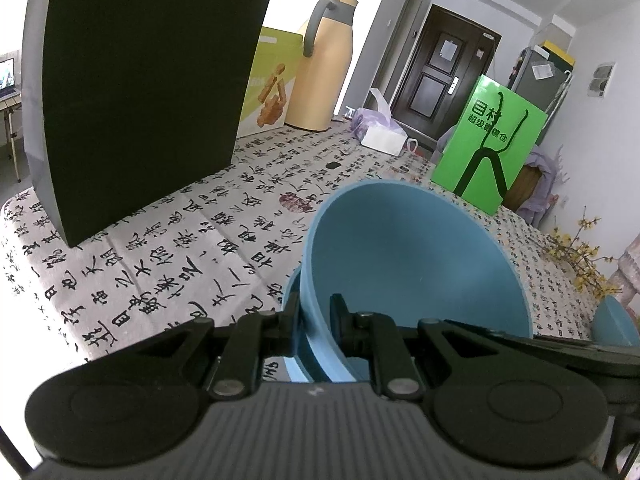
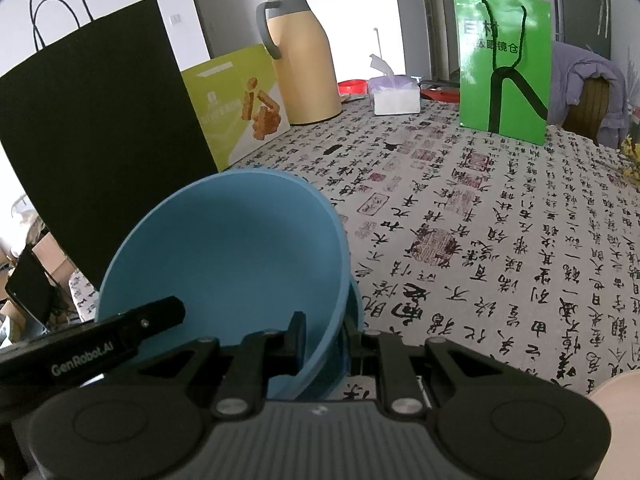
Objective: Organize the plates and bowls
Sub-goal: 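Lower the held blue bowl with both grippers onto the placed blue bowl, then open both grippers to release the blue bowl and pull back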
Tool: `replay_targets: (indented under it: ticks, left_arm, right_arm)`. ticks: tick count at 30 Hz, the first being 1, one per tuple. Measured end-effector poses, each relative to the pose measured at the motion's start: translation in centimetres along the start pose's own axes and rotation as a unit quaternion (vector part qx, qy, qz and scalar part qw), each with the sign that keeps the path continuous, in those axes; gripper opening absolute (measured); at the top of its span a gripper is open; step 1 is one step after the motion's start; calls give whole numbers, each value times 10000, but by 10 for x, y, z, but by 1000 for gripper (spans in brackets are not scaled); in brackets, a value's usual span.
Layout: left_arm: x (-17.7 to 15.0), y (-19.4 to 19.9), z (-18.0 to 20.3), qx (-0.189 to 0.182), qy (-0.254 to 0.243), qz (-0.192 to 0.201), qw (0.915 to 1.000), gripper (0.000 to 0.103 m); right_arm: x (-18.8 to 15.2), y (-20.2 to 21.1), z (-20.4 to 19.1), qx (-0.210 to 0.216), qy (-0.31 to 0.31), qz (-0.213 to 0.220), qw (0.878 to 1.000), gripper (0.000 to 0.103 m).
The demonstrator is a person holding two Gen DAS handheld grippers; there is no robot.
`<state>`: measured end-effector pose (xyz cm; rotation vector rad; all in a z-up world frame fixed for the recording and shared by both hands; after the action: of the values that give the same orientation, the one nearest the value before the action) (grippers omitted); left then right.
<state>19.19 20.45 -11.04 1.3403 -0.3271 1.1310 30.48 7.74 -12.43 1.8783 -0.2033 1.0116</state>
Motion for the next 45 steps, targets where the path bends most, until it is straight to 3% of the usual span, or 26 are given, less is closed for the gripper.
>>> replay_targets:
  ticks: [24, 30, 34, 45]
  left_arm:
    - [2, 2, -9, -196, 238, -76, 9995, 16]
    - [4, 2, -5, -119, 112, 9, 9999, 16]
    - [6, 1, -4, -10, 81, 9, 10000, 15]
    - [10, -2, -2, 209, -121, 199, 9995, 15]
  right_arm:
    - [-1, 3, -1, 29, -108, 118, 9999, 16]
    - [2, 7, 2, -13, -210, 228, 9995, 16]
    - [5, 12, 3, -89, -238, 346, 9991, 10]
    - [5, 7, 7, -200, -263, 369, 9988, 10]
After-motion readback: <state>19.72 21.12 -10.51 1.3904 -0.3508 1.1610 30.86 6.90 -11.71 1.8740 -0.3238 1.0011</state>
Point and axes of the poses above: each gripper's, at about its wrist camera, not at the fingertips, and y roughly against the way its jaws point, z to its right, x to its top, the point moved 5 cm from there along -y, roughly the way its jaws point, and after that the axes turned 1 degree about -y, right-handed, at the moved point
